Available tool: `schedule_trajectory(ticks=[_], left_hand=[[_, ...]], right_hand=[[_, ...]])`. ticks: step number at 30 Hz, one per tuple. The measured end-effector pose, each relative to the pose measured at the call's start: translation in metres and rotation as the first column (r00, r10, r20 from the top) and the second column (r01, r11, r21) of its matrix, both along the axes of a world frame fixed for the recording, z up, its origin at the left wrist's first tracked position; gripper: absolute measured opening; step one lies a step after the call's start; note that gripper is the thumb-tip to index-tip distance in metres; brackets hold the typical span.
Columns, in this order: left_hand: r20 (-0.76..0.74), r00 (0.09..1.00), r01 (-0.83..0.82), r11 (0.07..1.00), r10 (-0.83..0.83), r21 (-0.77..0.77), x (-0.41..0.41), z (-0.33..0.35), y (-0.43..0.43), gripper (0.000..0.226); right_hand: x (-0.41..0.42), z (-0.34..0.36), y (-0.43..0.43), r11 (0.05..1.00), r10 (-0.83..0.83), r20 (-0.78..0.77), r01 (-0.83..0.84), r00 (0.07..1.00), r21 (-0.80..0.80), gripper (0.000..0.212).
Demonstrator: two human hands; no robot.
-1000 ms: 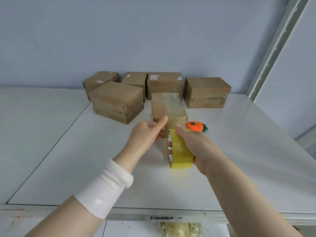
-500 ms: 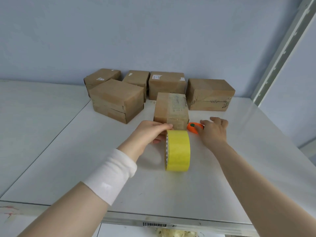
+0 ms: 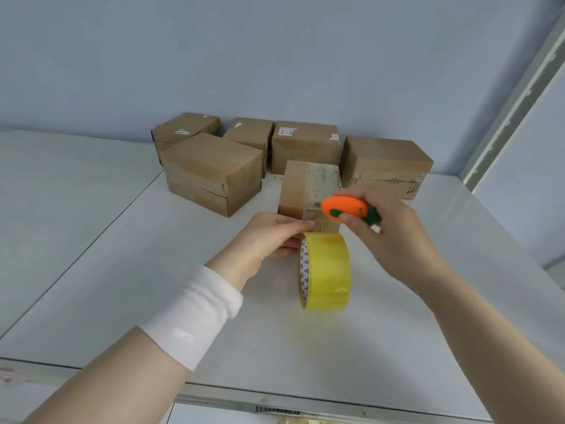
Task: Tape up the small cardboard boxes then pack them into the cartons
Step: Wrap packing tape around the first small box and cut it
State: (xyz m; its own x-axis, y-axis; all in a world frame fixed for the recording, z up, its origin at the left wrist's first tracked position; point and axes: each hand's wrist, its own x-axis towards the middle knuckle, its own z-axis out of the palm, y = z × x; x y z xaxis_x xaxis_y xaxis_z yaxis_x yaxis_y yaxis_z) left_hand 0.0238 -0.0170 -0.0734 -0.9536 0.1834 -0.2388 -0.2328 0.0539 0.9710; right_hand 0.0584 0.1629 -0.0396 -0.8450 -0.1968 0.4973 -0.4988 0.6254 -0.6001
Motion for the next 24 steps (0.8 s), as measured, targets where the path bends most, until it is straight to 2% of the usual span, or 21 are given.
schedule_trajectory(ticks=[4, 17, 22, 24], left_hand=[[0.005, 1.000, 0.013, 0.999, -0.013, 0.049, 0.002, 0.000, 0.000, 0.011], [0.037, 0.999, -0.037, 0.993, 0.033, 0.112, 0.003, -0.001, 0.007, 0.013], [0.038, 0.999, -0.032, 0.993, 0.028, 0.110, 0.004, 0.000, 0.005, 0.013], [0.042, 0.999, -0.024, 0.994, 0.020, 0.108, 0.004, 0.002, 0.004, 0.015]], right_hand=[[-0.005, 0.002, -0.010, 0.979, 0.032, -0.026, -0.026, 0.999, 0.200, 0.025], [-0.014, 0.008, -0.008, 0.927, 0.110, -0.023, -0.094, 0.994, 0.363, 0.024], [-0.010, 0.015, 0.009, 0.886, 0.121, -0.003, -0.107, 0.993, 0.451, 0.018], [-0.007, 0.020, 0.020, 0.900, 0.099, 0.024, -0.100, 0.995, 0.423, 0.016]])
